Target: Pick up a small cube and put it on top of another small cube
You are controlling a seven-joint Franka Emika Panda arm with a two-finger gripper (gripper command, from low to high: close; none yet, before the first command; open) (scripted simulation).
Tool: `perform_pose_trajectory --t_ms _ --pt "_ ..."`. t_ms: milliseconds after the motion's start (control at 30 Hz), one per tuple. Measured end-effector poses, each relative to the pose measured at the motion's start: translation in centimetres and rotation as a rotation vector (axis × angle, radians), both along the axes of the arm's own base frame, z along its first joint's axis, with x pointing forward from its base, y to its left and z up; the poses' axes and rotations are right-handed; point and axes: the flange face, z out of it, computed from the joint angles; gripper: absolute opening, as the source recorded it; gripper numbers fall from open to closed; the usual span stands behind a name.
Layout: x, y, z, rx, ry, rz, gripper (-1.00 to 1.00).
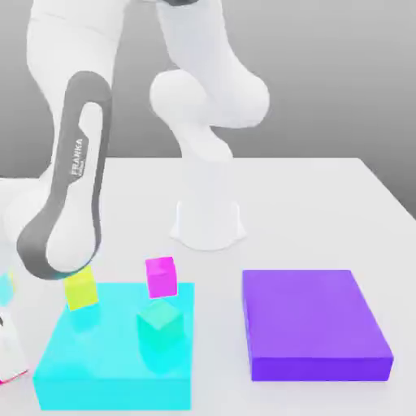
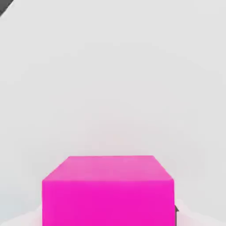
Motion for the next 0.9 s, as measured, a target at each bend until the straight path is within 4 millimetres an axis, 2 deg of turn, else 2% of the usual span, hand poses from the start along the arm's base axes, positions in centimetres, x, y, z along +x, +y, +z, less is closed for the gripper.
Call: perform_pose_trajectory --t_ms 133,300,600,667,767,800,900 --pt "-1.4 1.6 3.8 0.019 -0.006 0.007 -1.00" --pt "-3.8 4.1 7.6 0.034 -0.011 0.025 -1.00" --pt "-9.1 9.0 12.6 0.012 -0.004 0.066 -1.00" --pt "-9.7 9.5 11.8 0.006 -0.003 0.071 -1.00" --pt "-9.8 9.6 8.5 0.004 -0.002 0.072 -1.00" --pt "-9.9 9.6 7.3 0.003 -0.001 0.072 1.00" --pt "-9.9 9.6 7.3 0.003 -0.001 0.072 1.00"
